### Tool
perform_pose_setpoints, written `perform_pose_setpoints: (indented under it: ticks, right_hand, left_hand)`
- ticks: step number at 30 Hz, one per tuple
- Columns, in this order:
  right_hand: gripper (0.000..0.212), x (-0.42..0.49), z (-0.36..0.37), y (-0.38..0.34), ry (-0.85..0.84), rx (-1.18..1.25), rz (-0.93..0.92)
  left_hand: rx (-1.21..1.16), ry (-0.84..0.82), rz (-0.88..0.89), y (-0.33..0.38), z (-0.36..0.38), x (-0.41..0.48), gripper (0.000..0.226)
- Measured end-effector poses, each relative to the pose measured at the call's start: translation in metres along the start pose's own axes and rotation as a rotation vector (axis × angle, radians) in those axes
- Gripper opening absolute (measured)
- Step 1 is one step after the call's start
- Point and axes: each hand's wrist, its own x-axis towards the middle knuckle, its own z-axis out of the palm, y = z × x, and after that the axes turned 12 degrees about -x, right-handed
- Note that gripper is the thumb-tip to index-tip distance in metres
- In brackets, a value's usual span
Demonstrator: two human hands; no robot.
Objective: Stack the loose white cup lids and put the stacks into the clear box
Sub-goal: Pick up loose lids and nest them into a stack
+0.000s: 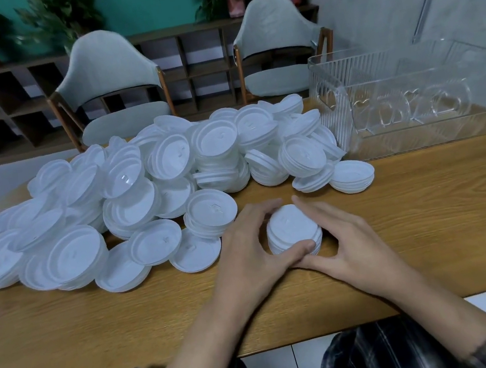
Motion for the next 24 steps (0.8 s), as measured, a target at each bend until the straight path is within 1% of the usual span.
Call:
perform_pose_setpoints:
  ticks: [2, 4, 7, 9, 13, 16, 18, 22, 24]
  right_hand:
    - [0.098, 0.000, 0.000, 0.000, 0.001, -0.010, -0.001]
    - [0.097, -0.001, 0.000, -0.001, 0.004, -0.018, -0.003]
    - [0.098, -0.001, 0.001, -0.001, 0.003, -0.043, -0.004]
    - [0.099, 0.000, 0.001, -0.001, 0.002, -0.048, 0.003]
    - [0.099, 0.004, 0.003, -0.006, -0.023, -0.060, 0.017]
    - [0.100, 0.013, 0.006, -0.011, -0.047, -0.089, 0.007]
    - [0.101, 0.019, 0.008, -0.013, -0.049, -0.089, 0.009]
    - [0.102, 0.020, 0.015, -0.012, -0.013, -0.056, 0.024]
    - [0.102, 0.019, 0.017, -0.012, -0.014, -0.048, 0.032]
  left_hand:
    - [0.021, -0.049, 0.021, 0.001, -0.004, -0.003, 0.070]
    - [0.084, -0.069, 0.069, 0.003, -0.012, -0.008, 0.059]
    - [0.354, 0.007, 0.271, -0.004, -0.034, -0.009, 0.033]
    - [0.530, 0.041, 0.362, -0.011, -0.049, -0.008, 0.025]
    - [0.714, 0.008, 0.326, -0.014, -0.066, -0.006, 0.028]
    - [0.738, -0.002, 0.312, -0.015, -0.071, -0.004, 0.040]
    - [0.712, 0.014, 0.303, -0.014, -0.071, -0.004, 0.043]
    - [0.600, 0.097, 0.249, -0.010, -0.071, -0.004, 0.038]
    - [0.504, 0.147, 0.215, -0.008, -0.072, -0.003, 0.036]
